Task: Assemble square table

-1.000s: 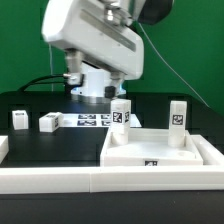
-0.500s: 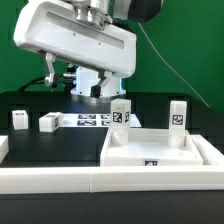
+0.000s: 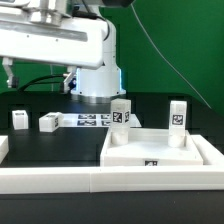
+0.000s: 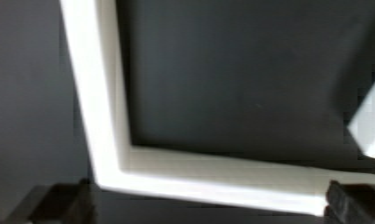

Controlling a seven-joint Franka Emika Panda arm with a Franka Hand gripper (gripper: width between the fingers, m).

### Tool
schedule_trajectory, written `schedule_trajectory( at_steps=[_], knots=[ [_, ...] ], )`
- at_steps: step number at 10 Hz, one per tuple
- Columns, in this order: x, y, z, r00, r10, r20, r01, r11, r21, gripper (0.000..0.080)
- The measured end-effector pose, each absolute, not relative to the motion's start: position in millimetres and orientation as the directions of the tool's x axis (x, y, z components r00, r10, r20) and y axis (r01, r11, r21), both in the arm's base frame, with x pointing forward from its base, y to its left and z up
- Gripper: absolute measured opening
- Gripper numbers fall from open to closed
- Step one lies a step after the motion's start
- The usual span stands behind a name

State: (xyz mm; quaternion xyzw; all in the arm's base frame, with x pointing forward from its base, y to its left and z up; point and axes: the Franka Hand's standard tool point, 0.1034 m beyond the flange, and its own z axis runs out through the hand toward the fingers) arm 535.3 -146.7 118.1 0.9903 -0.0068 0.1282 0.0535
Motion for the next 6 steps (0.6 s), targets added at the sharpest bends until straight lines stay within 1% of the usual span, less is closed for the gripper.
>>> schedule_trajectory(
  at_steps=[1,2,4,5,6],
  knots=[
    [528.8,-150.4,114.9,0.962,-0.046,0.271,-0.077,-0.991,0.105,0.0649],
    [528.4,-147.4,113.5,0.954,-0.127,0.271,-0.153,-0.985,0.078,0.0649],
    [529.0,-147.1,113.2,0.929,-0.242,0.278,-0.265,-0.963,0.046,0.0649],
    [525.4,-150.4,111.9,0.906,-0.323,0.275,-0.34,-0.94,0.017,0.0649],
    [512.4,-164.3,108.2,0.863,-0.442,0.245,-0.448,-0.893,-0.036,0.0649]
  ],
)
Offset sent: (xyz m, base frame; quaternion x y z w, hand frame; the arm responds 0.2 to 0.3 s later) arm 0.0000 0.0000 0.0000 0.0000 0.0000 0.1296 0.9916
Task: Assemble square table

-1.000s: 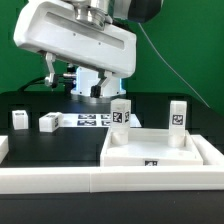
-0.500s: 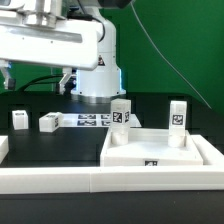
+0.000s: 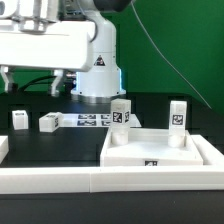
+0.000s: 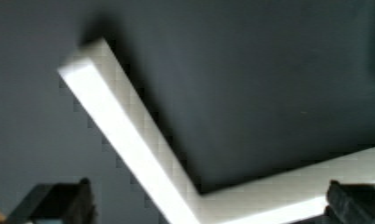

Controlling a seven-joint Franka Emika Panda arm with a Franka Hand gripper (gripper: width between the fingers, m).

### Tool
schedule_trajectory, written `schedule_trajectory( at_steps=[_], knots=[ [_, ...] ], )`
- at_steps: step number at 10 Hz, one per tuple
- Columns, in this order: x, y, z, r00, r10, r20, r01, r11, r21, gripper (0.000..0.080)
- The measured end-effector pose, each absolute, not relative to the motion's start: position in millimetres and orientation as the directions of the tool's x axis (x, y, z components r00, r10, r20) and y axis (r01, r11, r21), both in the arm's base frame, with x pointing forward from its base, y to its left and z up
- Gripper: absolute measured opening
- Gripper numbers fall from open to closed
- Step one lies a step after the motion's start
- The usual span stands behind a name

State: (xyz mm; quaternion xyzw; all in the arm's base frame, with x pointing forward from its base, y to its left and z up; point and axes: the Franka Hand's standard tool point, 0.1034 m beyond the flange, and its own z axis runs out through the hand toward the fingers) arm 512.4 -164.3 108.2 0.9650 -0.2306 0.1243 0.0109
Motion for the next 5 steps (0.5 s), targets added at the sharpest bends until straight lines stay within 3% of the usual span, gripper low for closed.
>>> schedule_trajectory(
  at_steps=[3,5],
  knots=[
    [471.6,-171.0,95.9,0.834,-0.525,0.167,-0.521,-0.85,-0.071,0.0649],
    [463.8,-166.7,92.1,0.833,-0.518,0.196,-0.519,-0.853,-0.051,0.0649]
  ],
)
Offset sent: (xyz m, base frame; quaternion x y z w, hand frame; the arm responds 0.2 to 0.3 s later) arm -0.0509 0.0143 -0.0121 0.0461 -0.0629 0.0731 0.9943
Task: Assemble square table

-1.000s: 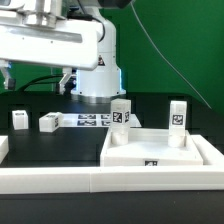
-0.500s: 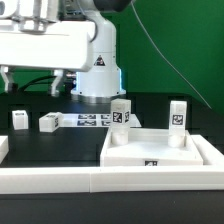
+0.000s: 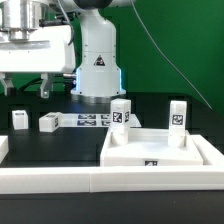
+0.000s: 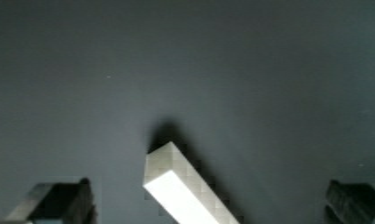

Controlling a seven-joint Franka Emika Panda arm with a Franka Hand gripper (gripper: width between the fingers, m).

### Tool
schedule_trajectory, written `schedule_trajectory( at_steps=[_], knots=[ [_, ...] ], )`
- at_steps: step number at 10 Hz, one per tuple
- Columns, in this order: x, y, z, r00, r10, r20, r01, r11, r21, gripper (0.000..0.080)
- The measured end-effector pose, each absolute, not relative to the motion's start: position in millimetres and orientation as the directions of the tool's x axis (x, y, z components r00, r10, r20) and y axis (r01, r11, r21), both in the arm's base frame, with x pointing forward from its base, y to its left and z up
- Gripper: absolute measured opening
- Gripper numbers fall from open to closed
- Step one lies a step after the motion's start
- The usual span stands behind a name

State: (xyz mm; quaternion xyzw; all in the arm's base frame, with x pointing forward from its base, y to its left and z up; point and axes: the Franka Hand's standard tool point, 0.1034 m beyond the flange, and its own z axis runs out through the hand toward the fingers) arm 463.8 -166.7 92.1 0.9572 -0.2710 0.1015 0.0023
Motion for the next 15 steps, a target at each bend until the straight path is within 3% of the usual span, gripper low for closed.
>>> schedule_trajectory(
  at_steps=[4,7,9,13,14,15],
  knots=[
    [463.2,-167.4,91.0,0.834,-0.517,0.192,-0.518,-0.854,-0.049,0.0649],
    [420.7,-161.2,70.5,0.882,-0.432,0.187,-0.442,-0.897,0.01,0.0649],
    [408.3,-154.8,64.6,0.914,-0.369,0.17,-0.379,-0.925,0.028,0.0649],
    [408.6,-150.3,62.0,0.913,-0.384,0.136,-0.388,-0.921,0.006,0.0649],
    [405.6,-145.3,58.7,0.922,-0.375,0.098,-0.376,-0.927,-0.012,0.0649],
    [403.8,-132.5,54.8,0.939,-0.344,-0.016,-0.345,-0.937,-0.059,0.0649]
  ],
)
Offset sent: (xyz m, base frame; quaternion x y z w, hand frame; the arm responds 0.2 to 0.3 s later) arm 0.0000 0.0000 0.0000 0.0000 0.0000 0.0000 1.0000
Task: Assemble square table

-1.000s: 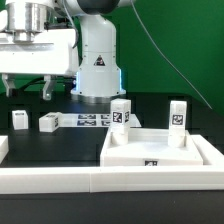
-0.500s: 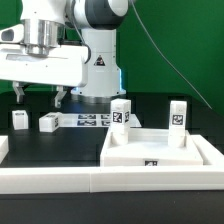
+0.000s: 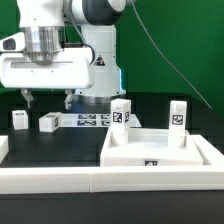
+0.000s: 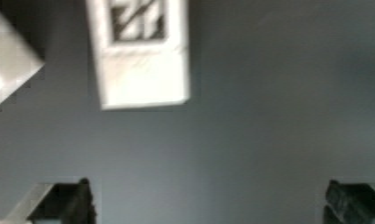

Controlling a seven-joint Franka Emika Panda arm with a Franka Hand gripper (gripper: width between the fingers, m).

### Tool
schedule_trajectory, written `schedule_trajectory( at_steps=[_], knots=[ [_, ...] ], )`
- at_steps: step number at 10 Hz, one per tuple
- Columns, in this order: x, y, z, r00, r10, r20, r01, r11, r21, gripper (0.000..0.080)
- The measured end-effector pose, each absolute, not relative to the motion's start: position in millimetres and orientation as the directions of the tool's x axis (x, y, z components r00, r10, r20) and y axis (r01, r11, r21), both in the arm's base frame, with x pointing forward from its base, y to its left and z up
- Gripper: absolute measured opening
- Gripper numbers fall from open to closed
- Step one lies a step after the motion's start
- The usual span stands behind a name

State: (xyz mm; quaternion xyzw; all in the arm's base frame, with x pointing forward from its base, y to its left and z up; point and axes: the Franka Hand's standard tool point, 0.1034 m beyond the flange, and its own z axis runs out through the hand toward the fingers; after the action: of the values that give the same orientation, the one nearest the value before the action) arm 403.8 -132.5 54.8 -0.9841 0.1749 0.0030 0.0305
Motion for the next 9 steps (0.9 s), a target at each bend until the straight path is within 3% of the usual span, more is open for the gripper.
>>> schedule_trajectory(
  at_steps=[4,6,9],
  knots=[
    [404.1,-126.4,52.2,0.897,-0.317,-0.307,-0.363,-0.926,-0.106,0.0649],
    [393.3,-133.6,47.7,0.814,-0.329,-0.479,-0.411,-0.909,-0.073,0.0649],
    [390.3,-136.2,43.5,0.725,-0.293,-0.624,-0.426,-0.902,-0.071,0.0649]
  ],
)
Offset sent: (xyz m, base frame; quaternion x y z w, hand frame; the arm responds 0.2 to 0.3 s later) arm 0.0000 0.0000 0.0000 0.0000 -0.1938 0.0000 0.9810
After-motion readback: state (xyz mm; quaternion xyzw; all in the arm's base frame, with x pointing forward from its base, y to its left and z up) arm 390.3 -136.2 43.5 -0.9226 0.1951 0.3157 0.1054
